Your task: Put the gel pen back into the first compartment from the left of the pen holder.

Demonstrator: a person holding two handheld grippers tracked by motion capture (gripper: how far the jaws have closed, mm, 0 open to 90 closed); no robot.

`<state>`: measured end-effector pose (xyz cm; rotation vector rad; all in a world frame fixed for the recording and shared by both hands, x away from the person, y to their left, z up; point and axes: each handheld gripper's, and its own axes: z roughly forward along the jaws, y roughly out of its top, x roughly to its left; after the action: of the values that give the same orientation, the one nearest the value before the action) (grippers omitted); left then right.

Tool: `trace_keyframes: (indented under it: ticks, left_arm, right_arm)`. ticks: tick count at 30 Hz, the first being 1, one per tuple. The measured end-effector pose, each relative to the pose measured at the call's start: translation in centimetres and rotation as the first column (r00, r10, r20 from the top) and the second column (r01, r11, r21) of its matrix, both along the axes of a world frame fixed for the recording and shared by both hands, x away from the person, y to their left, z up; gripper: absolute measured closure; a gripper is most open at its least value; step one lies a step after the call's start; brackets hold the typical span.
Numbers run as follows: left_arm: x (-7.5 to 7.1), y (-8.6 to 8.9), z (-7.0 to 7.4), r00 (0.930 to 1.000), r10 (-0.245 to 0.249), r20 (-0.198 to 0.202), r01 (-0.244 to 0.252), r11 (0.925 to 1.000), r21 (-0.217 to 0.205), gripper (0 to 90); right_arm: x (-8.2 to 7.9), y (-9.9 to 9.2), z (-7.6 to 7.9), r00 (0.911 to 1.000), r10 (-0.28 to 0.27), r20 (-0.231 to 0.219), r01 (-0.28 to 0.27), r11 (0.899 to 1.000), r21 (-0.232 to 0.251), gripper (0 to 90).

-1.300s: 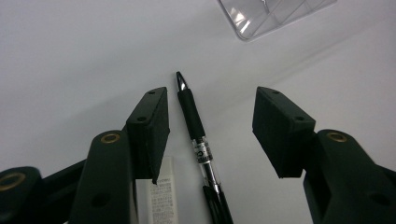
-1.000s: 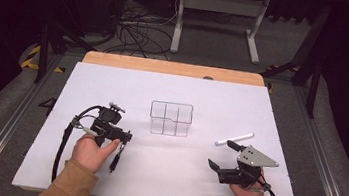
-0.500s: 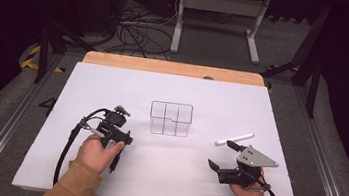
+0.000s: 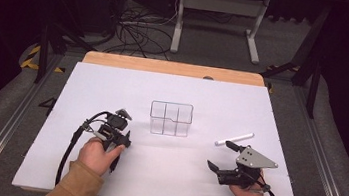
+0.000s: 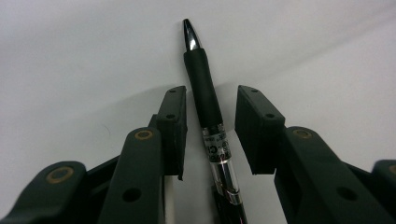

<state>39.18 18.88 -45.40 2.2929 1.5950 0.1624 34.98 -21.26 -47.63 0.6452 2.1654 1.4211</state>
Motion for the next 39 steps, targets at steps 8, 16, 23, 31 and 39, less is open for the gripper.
trace_keyframes:
  ticks: [8,16,23,31,39]
  left_arm:
    - [0.1,0.1,-0.1,0.9998,0.02,0.002,-0.02,0.9998,0.006,70.3]
    - [0.1,0.2,-0.1,0.999,0.042,0.015,-0.042,0.9991,0.005,78.9]
    - [0.0,0.2,-0.1,0.999,0.039,0.019,-0.04,0.9992,0.004,79.6]
    - [-0.7,0.0,1.1,0.9975,-0.012,0.07,0.015,0.9985,-0.052,79.7]
    - [-1.8,0.0,2.8,0.9851,-0.053,0.163,0.065,0.9954,-0.069,79.7]
  right_arm:
    - [0.0,0.1,0.0,1.0,0.006,0.004,-0.006,1.0,-0.008,9.4]
    - [0.0,0.2,-0.1,0.9999,0.008,0.01,-0.008,1.0,-0.015,9.4]
    - [0.0,0.2,-0.1,0.9999,0.01,0.012,-0.01,1.0,-0.021,9.5]
    - [0.1,0.2,-0.1,0.9999,0.012,0.008,-0.011,1.0,-0.019,9.5]
    - [0.1,0.1,-0.1,0.9999,0.013,0.002,-0.013,1.0,-0.018,9.5]
